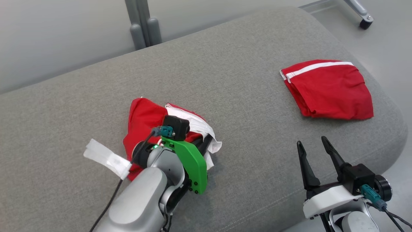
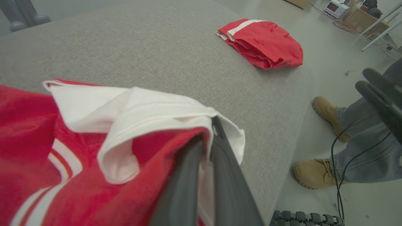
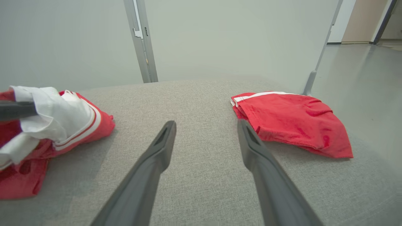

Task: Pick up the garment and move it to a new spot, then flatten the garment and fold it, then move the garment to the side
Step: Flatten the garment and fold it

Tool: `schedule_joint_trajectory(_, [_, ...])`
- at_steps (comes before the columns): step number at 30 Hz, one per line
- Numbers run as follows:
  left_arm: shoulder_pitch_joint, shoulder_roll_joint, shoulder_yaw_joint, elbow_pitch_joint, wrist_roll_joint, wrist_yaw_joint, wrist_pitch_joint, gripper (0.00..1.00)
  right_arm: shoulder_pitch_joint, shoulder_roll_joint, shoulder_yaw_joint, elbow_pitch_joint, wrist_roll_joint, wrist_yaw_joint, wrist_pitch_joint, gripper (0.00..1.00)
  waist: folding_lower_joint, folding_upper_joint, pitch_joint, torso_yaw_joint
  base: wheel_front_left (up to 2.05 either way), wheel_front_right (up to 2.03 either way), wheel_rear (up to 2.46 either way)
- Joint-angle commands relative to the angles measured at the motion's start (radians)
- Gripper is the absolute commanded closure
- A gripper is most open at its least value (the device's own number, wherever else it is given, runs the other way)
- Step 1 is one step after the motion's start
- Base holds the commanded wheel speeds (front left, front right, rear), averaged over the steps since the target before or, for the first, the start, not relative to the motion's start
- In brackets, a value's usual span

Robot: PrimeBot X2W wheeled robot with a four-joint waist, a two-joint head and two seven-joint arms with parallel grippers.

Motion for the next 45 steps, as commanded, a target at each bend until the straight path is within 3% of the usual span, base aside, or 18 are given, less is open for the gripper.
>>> schedule_joint_trajectory(1, [0.006, -0.011, -0.017, 0.041, 0.023, -0.009, -0.042, 1.0, -0.003, -0.001, -0.003, 0.003, 0.008, -0.001, -0.003, 0.0, 0.0, -0.0001, 0.02, -0.046, 0.0, 0.0, 0.0])
schedule_joint_trajectory(2, [0.004, -0.023, -0.025, 0.061, 0.025, -0.011, -0.073, 1.0, -0.001, -0.001, -0.006, 0.003, 0.008, -0.001, -0.003, 0.0, 0.0, -0.0001, 0.022, -0.05, 0.0, 0.0, 0.0])
schedule_joint_trajectory(3, [0.006, -0.032, -0.031, 0.086, 0.023, -0.013, -0.094, 0.71, 0.002, 0.0, -0.008, 0.003, 0.007, -0.001, -0.003, 0.0, 0.0, -0.0001, 0.023, -0.053, 0.0, 0.0, 0.0])
schedule_joint_trajectory(4, [0.004, -0.037, -0.048, 0.109, 0.035, -0.015, -0.107, 0.51, 0.005, -0.001, -0.012, 0.003, 0.007, -0.001, -0.003, 0.0, 0.0, -0.0001, 0.024, -0.055, 0.0, 0.0, 0.0])
schedule_joint_trajectory(5, [0.004, -0.037, -0.048, 0.109, 0.035, -0.015, -0.107, 0.51, 0.005, -0.001, -0.012, 0.003, 0.007, -0.001, -0.003, 0.0, 0.0, -0.0001, 0.024, -0.055, 0.0, 0.0, 0.0])
schedule_joint_trajectory(6, [0.001, -0.041, -0.057, 0.127, 0.039, -0.015, -0.12, 0.0, 0.009, -0.001, -0.015, 0.001, 0.007, -0.001, -0.003, 0.0, 0.0, -0.0001, 0.025, -0.055, 0.0, 0.0, 0.0])
schedule_joint_trajectory(12, [0.055, -0.051, -0.104, 0.116, 0.019, -0.024, -0.131, 0.0, 0.03, -0.001, -0.048, -0.014, 0.009, -0.001, -0.003, 0.0, 0.0, -0.0001, 0.028, -0.021, 0.0, 0.0, 0.0])
schedule_joint_trajectory(16, [0.13, -0.003, -0.121, 0.034, 0.015, -0.013, -0.119, 0.0, 0.035, 0.0, -0.062, -0.021, 0.006, -0.001, -0.003, 0.0, 0.0, -0.0001, 0.031, 0.015, 0.0, 0.0, 0.0])
schedule_joint_trajectory(22, [0.274, 0.128, -0.065, -0.142, -0.004, 0.08, -0.137, 0.0, 0.029, -0.001, -0.069, -0.036, 0.004, -0.001, -0.003, 0.0, 0.0, -0.0001, 0.04, 0.064, 0.0, 0.0, 0.0])
schedule_joint_trajectory(27, [0.328, 0.181, -0.006, -0.2, -0.014, 0.158, -0.16, 0.0, 0.036, -0.001, -0.074, -0.034, -0.003, -0.001, -0.003, 0.0, 0.0, -0.0001, 0.044, 0.092, 0.0, 0.0, 0.0])
schedule_joint_trajectory(29, [0.333, 0.183, 0.0, -0.196, -0.023, 0.167, -0.157, 0.0, 0.029, -0.001, -0.067, -0.03, -0.006, -0.001, -0.003, 0.0, 0.0, -0.0001, 0.043, 0.096, 0.0, 0.0, 0.0])
schedule_joint_trajectory(36, [0.318, 0.12, -0.001, -0.146, -0.094, 0.111, -0.151, 0.0, 0.017, -0.001, -0.055, -0.022, -0.013, -0.001, -0.003, 0.0, 0.0, -0.0001, 0.039, 0.095, 0.0, 0.0, 0.0])
schedule_joint_trajectory(40, [0.292, 0.084, 0.024, -0.072, -0.119, 0.111, -0.185, 0.0, 0.01, -0.001, -0.044, -0.016, -0.013, -0.001, -0.003, 0.0, 0.0, -0.0001, 0.036, 0.079, 0.0, 0.0, 0.0])
schedule_joint_trajectory(43, [0.278, 0.054, 0.035, -0.028, -0.149, 0.077, -0.2, 0.0, 0.012, -0.001, -0.041, -0.013, -0.008, -0.001, -0.003, 0.0, 0.0, -0.0001, 0.034, 0.064, 0.0, 0.0, 0.0])
schedule_joint_trajectory(44, [0.277, 0.038, 0.04, -0.025, -0.171, 0.054, -0.208, 0.07, 0.016, -0.001, -0.042, -0.011, -0.008, -0.001, -0.003, 0.0, 0.0, -0.0001, 0.033, 0.059, 0.0, 0.0, 0.0])
schedule_joint_trajectory(45, [0.274, 0.031, 0.048, -0.019, -0.185, 0.039, -0.217, 0.7, 0.019, -0.001, -0.045, -0.011, -0.006, -0.001, -0.003, 0.0, 0.0, -0.0001, 0.032, 0.055, 0.0, 0.0, 0.0])
